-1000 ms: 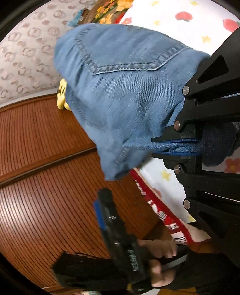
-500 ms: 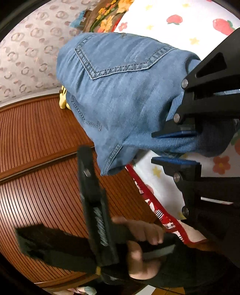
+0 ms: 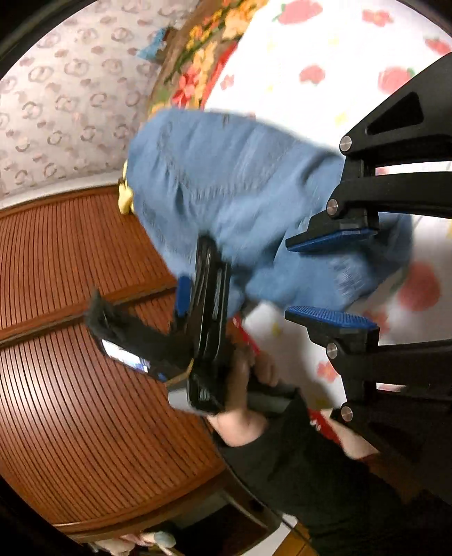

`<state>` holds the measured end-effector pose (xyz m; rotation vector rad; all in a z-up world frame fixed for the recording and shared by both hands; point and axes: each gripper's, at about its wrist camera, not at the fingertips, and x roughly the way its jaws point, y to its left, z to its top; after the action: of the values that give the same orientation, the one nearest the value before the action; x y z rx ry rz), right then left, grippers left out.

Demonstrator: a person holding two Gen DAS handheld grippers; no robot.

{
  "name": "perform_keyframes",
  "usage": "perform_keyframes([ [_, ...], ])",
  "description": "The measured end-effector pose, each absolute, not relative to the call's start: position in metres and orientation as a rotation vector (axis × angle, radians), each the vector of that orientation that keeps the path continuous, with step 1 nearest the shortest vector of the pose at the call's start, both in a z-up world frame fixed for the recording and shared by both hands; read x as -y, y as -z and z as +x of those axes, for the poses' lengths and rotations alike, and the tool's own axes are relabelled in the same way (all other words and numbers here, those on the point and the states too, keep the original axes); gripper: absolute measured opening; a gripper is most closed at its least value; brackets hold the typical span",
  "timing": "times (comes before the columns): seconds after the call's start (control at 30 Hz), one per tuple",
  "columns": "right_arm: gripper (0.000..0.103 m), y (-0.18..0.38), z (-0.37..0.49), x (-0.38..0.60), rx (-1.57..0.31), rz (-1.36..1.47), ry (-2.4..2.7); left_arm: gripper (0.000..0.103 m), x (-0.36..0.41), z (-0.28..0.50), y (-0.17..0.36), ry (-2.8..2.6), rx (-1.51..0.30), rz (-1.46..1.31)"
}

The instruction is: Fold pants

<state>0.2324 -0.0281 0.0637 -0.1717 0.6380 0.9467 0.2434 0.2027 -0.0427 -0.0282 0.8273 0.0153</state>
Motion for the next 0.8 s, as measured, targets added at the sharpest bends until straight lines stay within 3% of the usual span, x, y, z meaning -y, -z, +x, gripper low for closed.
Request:
perform_keyframes([
  [0.27,0.041,-0.077,0.267,0.053,-0.602,-0.164,-0.821,0.079,-0.203,0.24,0.047,-0.025,-0.819,-0.032],
  [0.5,0.042,-0.05,0.309,0.019,-0.665,-0.189,-0.807,0.079,-0.202,0.211,0.037,-0.028,-0.765,-0.083],
  [0.63,0.05,-0.051,0.323,0.017,-0.66,-0.171,-0.811,0.079,-0.197,0.192,0.032,0.0,-0.736,-0.127],
  [0.8,0.053,-0.053,0.352,0.02,-0.654,-0.129,-0.794,0.079,-0.189,0.188,0.043,0.04,-0.753,-0.198],
])
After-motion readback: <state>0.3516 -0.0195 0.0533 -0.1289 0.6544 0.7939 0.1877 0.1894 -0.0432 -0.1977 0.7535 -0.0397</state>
